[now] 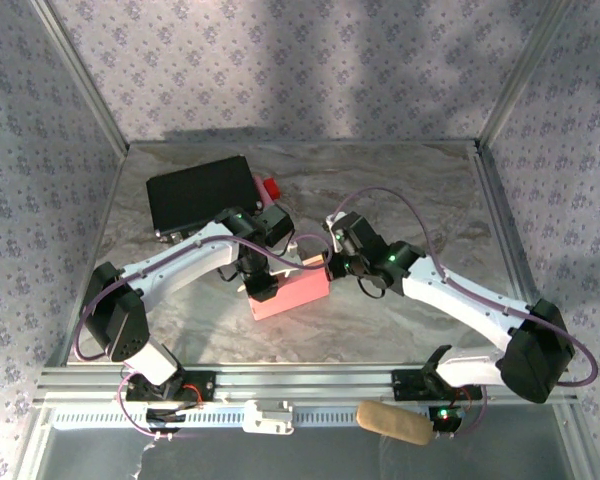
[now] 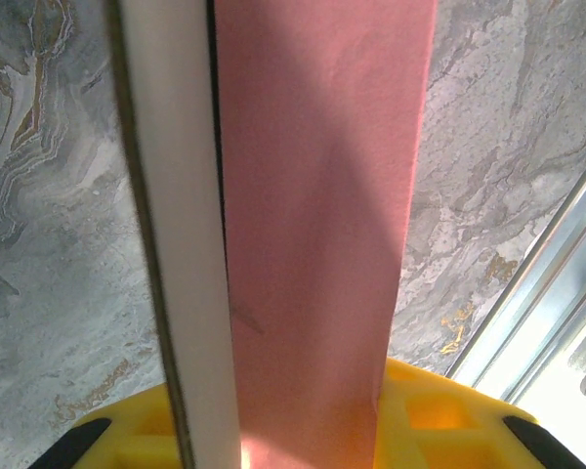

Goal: Fold the paper box

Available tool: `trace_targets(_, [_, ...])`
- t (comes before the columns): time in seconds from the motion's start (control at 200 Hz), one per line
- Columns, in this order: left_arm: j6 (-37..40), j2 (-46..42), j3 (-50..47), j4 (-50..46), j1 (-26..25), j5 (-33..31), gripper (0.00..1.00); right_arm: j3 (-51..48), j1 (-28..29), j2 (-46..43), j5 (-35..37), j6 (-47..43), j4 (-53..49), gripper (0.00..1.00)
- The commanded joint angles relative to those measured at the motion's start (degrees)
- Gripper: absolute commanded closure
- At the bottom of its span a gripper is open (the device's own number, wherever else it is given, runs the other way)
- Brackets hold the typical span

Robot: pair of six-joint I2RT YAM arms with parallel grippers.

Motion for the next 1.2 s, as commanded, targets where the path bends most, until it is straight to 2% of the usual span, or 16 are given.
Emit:
trace_targets(0.0, [-2.0,0.6,1.3,2.1,0.2,-1.6,0.73,1.4,1.7,0.6,0.3,6.0,-3.1,1.0])
trace_targets(0.21, [-2.4,0.4,1.4,2.7,0.2,-1.7,0.74,2.4,2.9,1.6,2.1,9.0,-3.6,1.0])
trace_targets(0.625, [-2.4,0.1,1.0,3.6,0.4,-2.7,0.72,-6.9,4.0,-3.6,5.1,11.1,3.6,1.0])
trace_targets(0.835, [-2.5,-0.2,0.9,4.0,0.7,-3.8,0.65,-13.1,5.1,-7.4,7.5,9.8,8.0,1.0])
trace_targets(1.194, [-4.2,-6.1,-0.5,8.1,1.4,-1.7,0.53,-16.5,8.7,-8.1,14.4,9.3,11.1,1.0])
